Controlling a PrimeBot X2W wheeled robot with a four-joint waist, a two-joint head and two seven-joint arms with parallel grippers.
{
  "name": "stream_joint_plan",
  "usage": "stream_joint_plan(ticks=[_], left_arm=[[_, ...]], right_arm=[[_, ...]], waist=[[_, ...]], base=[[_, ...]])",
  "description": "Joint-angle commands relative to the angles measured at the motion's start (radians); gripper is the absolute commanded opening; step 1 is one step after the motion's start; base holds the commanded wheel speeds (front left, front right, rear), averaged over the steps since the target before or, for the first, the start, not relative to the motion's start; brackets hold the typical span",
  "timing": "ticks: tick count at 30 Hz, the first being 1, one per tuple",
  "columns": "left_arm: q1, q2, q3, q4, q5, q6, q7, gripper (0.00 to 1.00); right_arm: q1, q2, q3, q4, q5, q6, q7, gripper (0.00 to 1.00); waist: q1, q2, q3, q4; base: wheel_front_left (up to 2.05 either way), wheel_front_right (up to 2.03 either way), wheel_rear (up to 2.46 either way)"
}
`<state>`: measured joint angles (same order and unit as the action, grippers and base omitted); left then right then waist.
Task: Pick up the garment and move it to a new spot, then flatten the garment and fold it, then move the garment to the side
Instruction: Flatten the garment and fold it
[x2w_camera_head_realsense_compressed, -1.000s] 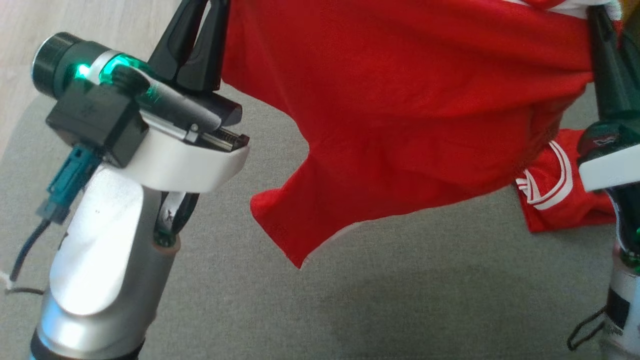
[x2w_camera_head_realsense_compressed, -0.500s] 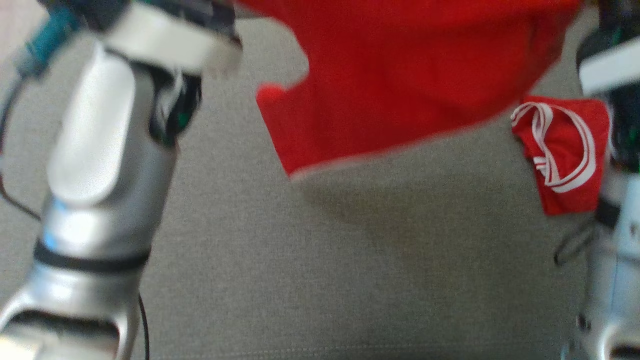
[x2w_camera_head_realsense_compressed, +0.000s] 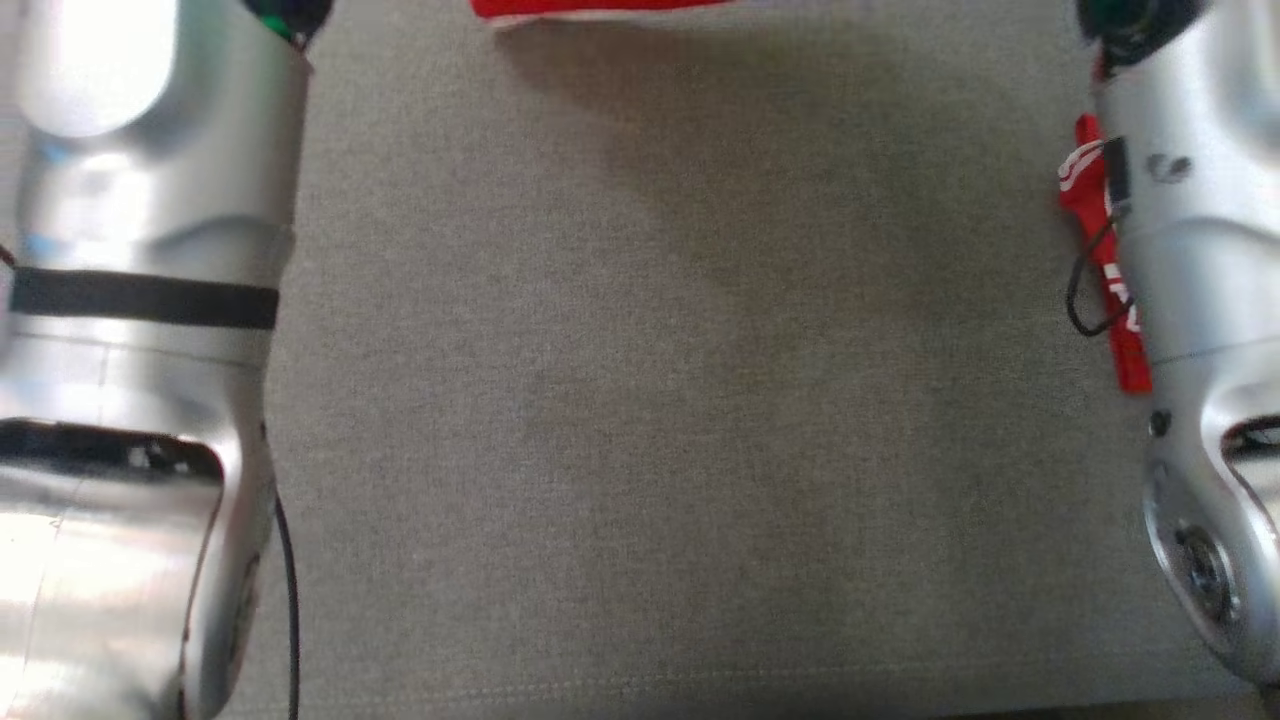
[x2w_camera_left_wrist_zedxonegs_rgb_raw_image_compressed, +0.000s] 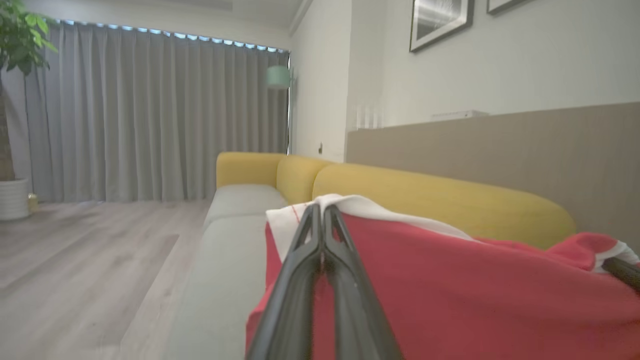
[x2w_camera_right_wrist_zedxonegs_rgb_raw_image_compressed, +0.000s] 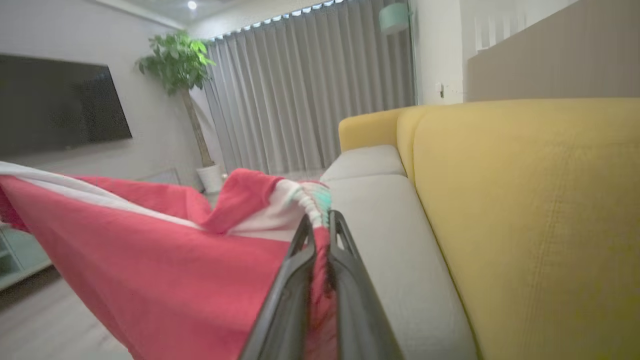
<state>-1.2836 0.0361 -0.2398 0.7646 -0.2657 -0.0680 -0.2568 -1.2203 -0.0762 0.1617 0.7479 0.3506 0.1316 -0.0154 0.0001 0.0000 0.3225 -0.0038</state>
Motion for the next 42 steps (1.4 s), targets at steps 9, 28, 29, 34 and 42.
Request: stream_joint_plan(ticks=[9, 28, 29, 34, 42], left_arm=[[0.068, 0.015, 0.020, 0.164, -0.058, -0.005, -0.005, 0.00], [0.791, 0.014, 0.009, -0.305, -0.044, 0.005, -0.005, 0.00], [0.835, 0.015, 0.014, -0.333, -0.036, 0.004, -0.005, 0.00], [1.029, 0.024, 0.034, -0.452, 0.001, 0.011, -0.005, 0.00], [1.270, 0.047, 0.039, -0.603, 0.022, 0.049, 0.002, 0.00]], right_arm=[[-0.044, 0.026, 0.178, 0.284, 0.038, -0.001, -0.141, 0.00], [0.676, -0.007, 0.162, -0.141, 0.031, -0.001, -0.246, 0.00], [0.724, -0.006, 0.149, -0.182, 0.019, -0.001, -0.246, 0.00], [0.945, -0.002, 0.089, -0.334, -0.035, -0.001, -0.243, 0.00], [1.242, 0.016, 0.010, -0.563, -0.081, -0.001, -0.154, 0.00]], waist=[[-0.0001, 0.0000, 0.086, 0.030], [-0.0001, 0.0000, -0.010, 0.028], [-0.0001, 0.0000, -0.022, 0.026], [-0.0001, 0.0000, -0.077, 0.029], [-0.0001, 0.0000, -0.153, 0.029]], base=[[0.00, 0.00, 0.00], [0.00, 0.00, 0.00], [0.00, 0.00, 0.00], [0.00, 0.00, 0.00], [0.00, 0.00, 0.00]])
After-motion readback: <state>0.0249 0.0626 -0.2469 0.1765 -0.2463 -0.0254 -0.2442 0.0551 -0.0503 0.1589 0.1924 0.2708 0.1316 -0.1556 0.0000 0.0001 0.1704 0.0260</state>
